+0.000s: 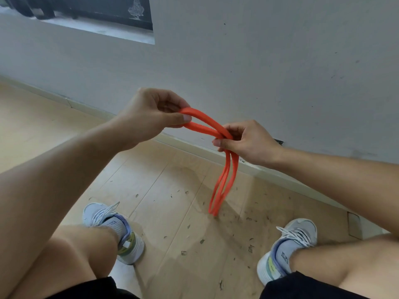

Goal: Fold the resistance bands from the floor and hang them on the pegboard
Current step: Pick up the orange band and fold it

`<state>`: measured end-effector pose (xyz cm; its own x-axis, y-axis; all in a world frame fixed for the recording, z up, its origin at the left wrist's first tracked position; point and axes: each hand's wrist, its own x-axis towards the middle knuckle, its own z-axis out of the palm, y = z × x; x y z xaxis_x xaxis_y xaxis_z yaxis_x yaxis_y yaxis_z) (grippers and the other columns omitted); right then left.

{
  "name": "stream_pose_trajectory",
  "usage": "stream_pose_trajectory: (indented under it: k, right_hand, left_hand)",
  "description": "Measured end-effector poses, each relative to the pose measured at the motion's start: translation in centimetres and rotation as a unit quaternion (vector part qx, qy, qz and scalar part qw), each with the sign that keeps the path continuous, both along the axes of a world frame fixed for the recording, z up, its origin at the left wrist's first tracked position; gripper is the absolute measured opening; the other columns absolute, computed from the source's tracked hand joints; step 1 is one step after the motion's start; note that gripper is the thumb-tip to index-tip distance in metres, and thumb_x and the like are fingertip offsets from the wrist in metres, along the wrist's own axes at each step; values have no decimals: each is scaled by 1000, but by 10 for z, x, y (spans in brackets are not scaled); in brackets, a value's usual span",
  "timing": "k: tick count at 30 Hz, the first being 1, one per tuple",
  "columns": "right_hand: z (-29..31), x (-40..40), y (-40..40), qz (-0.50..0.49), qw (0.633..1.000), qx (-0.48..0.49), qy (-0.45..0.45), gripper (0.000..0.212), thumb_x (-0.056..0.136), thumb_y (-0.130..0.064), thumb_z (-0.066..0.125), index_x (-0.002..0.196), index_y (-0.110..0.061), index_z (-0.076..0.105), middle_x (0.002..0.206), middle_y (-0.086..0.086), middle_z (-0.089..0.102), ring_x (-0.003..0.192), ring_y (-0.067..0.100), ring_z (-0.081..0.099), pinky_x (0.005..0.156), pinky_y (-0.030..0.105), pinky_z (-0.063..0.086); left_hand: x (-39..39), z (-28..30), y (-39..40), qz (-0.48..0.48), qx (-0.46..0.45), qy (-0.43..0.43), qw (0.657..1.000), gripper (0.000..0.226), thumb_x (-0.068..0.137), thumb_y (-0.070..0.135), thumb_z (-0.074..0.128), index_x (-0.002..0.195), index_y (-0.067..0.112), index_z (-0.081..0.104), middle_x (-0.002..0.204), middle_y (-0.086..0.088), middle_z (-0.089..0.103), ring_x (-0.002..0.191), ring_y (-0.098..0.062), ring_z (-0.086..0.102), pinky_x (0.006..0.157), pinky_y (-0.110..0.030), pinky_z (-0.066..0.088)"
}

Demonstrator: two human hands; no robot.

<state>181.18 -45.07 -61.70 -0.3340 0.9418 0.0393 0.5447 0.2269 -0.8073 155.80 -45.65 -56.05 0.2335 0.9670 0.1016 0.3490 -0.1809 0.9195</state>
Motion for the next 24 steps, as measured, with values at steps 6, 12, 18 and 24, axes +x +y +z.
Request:
stream_pose_trajectory:
  k: [6, 12, 18, 24]
  right_hand:
    - [8, -1, -4, 17, 997, -71, 21, 23, 86, -20, 83, 97, -14, 64, 87, 5, 78, 80, 21, 79, 76, 33, 64]
    - [5, 0, -7, 29, 997, -70, -17, 22, 87, -23, 81, 98, -17, 64, 86, 1, 76, 78, 19, 78, 78, 35, 66]
    - [1, 2, -4, 5, 999, -29, -33, 23, 86, -28, 83, 95, -22, 64, 79, -4, 77, 73, 10, 75, 73, 31, 61]
    - [0, -8, -10, 45, 993, 1, -106, 19, 82, -33, 86, 89, -26, 70, 78, -8, 76, 64, 1, 67, 61, 16, 49]
  left_hand:
    - [-9, -3, 4, -1, -37, 18, 999, 16, 83, 9, 78, 98, 8, 73, 95, -16, 75, 95, -30, 75, 88, -36, 62]
    - [-8, -4, 2, -16, -42, 16, 999, 21, 80, 11, 80, 99, 6, 71, 84, -6, 74, 89, -24, 76, 83, -37, 63]
    - [-11, -12, 5, -16, -60, 133, 989, 21, 85, 10, 80, 102, 10, 68, 90, -8, 78, 89, -25, 75, 89, -42, 62]
    - [15, -28, -4, -93, -14, 318, 944, 70, 78, 40, 85, 138, 28, 50, 120, 10, 66, 107, -11, 63, 96, -30, 50]
